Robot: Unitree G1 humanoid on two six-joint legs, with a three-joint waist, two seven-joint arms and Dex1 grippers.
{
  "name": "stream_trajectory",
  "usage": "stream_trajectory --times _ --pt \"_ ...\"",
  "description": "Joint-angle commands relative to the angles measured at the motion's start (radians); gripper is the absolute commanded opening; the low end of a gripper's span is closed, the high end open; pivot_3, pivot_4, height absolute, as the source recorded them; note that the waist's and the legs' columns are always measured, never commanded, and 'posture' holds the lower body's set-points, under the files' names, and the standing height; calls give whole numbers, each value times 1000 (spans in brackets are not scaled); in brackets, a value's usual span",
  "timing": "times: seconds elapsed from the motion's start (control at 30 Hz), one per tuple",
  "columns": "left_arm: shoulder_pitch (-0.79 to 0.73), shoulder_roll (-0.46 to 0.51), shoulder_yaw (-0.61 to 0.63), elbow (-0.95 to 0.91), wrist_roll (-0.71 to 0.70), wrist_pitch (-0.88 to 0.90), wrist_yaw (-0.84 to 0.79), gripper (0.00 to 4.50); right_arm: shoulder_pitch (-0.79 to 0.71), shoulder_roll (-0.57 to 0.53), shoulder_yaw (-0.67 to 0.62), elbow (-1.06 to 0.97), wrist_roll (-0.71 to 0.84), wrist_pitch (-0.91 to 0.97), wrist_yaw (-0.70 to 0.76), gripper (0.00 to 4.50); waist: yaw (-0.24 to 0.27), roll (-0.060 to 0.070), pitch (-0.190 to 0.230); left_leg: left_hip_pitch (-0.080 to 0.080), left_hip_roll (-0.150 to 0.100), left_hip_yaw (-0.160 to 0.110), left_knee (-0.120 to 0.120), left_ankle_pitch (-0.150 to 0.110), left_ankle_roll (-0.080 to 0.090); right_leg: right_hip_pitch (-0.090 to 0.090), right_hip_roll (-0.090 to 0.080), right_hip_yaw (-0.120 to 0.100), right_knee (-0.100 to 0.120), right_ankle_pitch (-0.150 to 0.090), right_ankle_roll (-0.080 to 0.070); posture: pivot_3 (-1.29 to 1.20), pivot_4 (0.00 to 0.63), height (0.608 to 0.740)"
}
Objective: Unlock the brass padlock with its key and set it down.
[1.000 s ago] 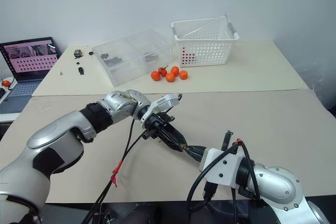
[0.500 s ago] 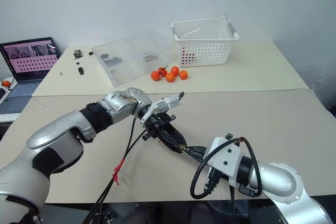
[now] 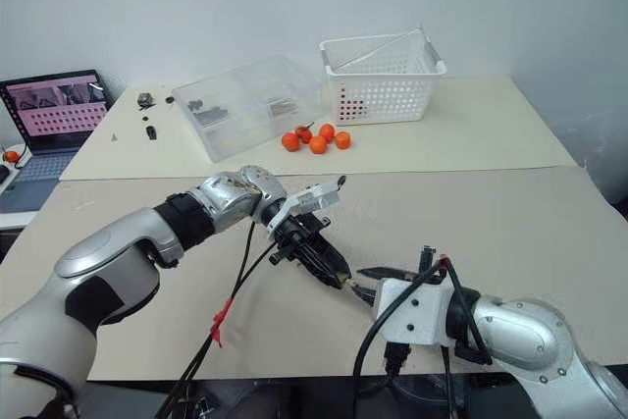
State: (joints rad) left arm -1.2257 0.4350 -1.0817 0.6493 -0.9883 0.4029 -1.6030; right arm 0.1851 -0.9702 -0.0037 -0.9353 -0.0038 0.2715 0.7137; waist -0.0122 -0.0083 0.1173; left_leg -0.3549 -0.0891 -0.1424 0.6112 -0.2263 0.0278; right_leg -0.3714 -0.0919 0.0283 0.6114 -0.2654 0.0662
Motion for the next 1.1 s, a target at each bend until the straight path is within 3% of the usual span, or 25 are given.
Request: stream_trajectory --times 0.03,0.1,0.37,1.1 --pt "-25 -14 88 20 -48 70 -11 833 20 17 -6 8 -114 -152 -38 2673 0 -1 0 0 0 0 0 0 0 0 0 0 0 0 0 0 150 740" --pt "-22 -13 104 20 -53 93 -11 833 32 32 -20 25 -139 -196 -43 3375 -1 -1 1 0 0 0 0 0 0 0 0 0 0 0 0 0 150 740" --pt "-18 14 107 -23 -77 138 -11 833 76 87 -69 71 -160 -299 -35 3375 0 -3 2 1 1 3 0 0 0 0 -1 4 0 0 -1 0 150 740" --pt "-12 24 83 -75 -105 171 -11 833 9 176 -67 8 -30 -226 32 3375 -1 -2 1 2 1 7 0 -1 1 0 -1 8 0 1 -1 0 150 740"
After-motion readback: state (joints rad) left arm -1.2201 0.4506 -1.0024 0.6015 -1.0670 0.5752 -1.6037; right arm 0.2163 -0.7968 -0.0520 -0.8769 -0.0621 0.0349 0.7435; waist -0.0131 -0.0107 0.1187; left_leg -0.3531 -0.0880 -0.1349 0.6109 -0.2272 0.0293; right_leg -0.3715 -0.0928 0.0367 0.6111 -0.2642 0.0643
